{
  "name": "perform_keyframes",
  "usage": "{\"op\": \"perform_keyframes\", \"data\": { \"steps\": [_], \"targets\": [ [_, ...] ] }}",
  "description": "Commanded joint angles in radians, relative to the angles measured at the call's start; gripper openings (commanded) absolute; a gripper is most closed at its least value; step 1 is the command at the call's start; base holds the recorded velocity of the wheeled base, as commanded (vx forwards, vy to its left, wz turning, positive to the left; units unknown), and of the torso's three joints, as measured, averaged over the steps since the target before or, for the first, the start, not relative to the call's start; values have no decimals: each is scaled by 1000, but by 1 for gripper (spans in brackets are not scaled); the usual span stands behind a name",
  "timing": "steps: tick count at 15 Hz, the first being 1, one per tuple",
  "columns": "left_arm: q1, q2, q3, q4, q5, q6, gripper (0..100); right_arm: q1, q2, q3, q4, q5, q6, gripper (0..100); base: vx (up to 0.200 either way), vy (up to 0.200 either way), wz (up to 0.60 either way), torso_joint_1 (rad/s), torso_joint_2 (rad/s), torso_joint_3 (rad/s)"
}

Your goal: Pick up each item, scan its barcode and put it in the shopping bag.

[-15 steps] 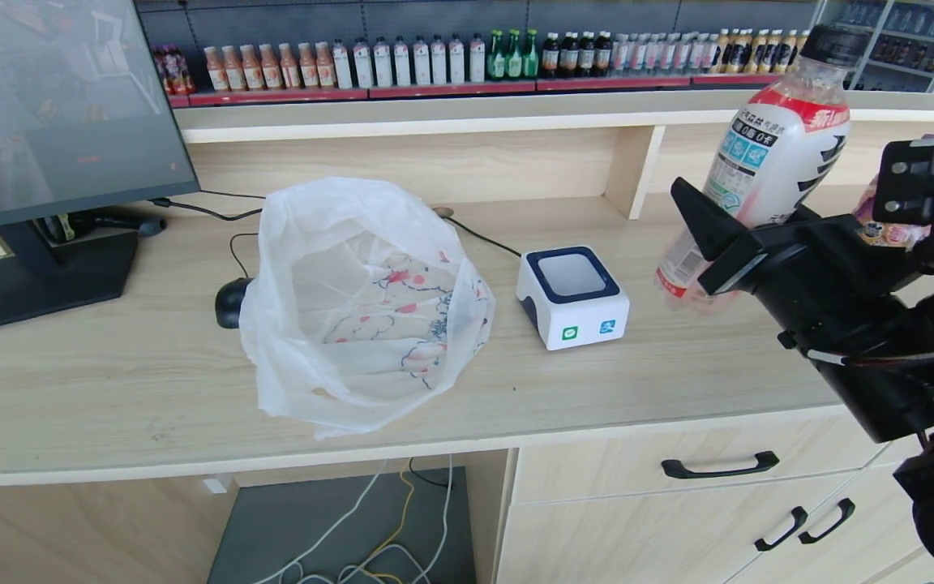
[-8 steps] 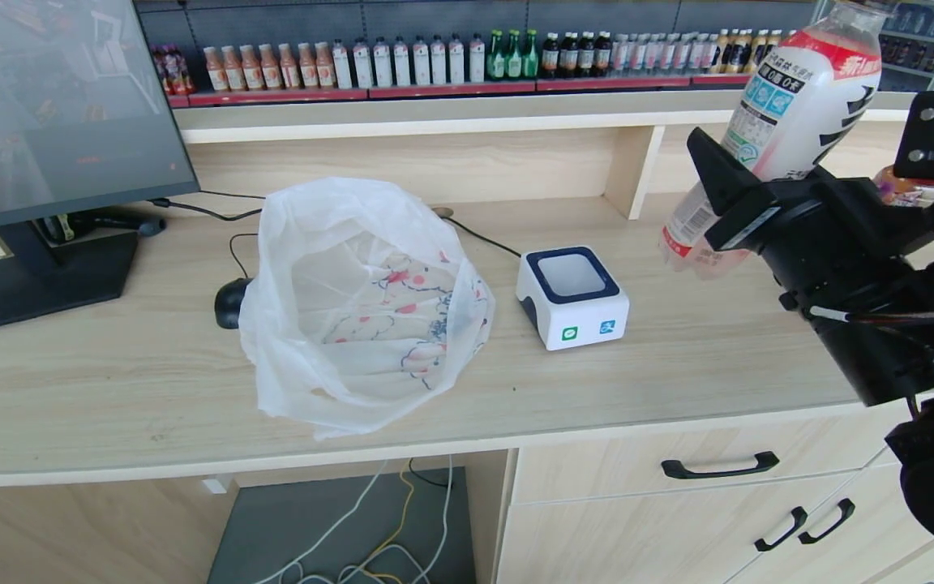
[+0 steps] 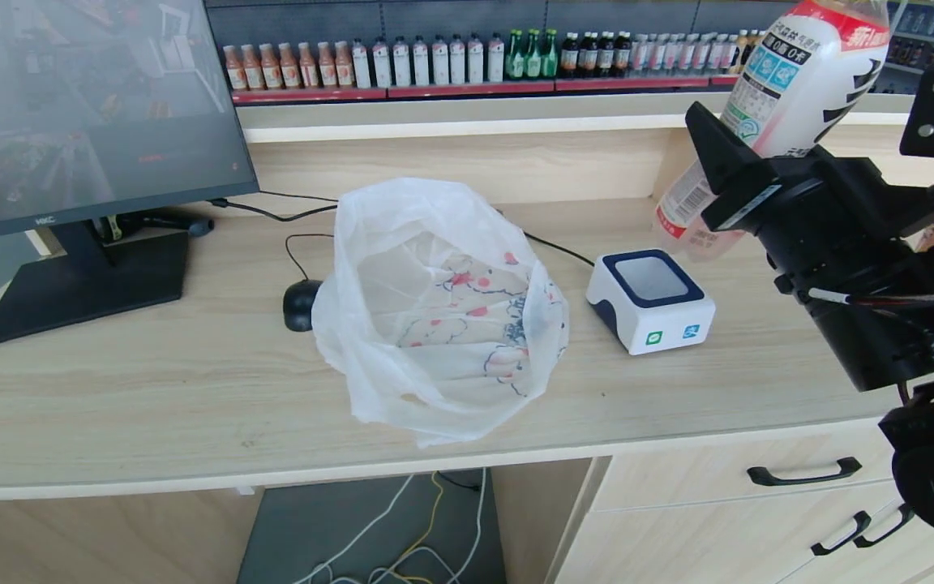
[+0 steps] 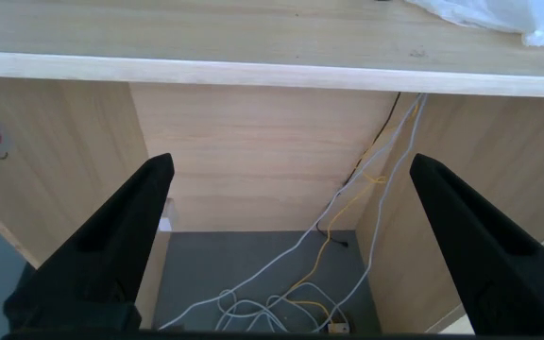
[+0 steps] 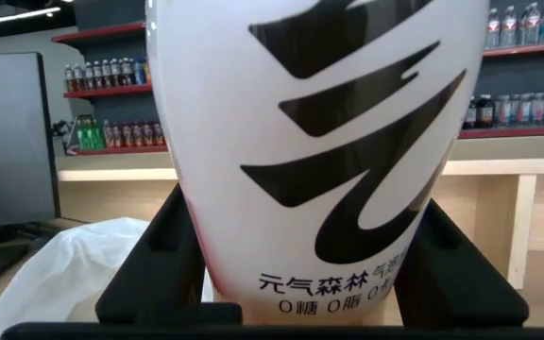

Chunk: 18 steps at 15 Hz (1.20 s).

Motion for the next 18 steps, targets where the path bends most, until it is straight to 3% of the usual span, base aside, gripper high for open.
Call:
{"op": "perform_keyframes", "data": {
  "steps": [1, 8, 18],
  "targets": [
    [0, 0, 0, -1, 0, 0, 100, 0, -2, 0, -3, 1, -1, 0, 0, 200, 0, 2, 2, 2],
    [0, 0, 0, -1, 0, 2, 100, -1, -15, 29, -3, 1, 16, 0, 0, 200, 0, 2, 2, 2],
    [0, 0, 0, -1, 0, 5, 100, 31, -28, 94, -3, 10, 16, 0, 0, 0, 0, 0, 0, 0]
  ]
}}
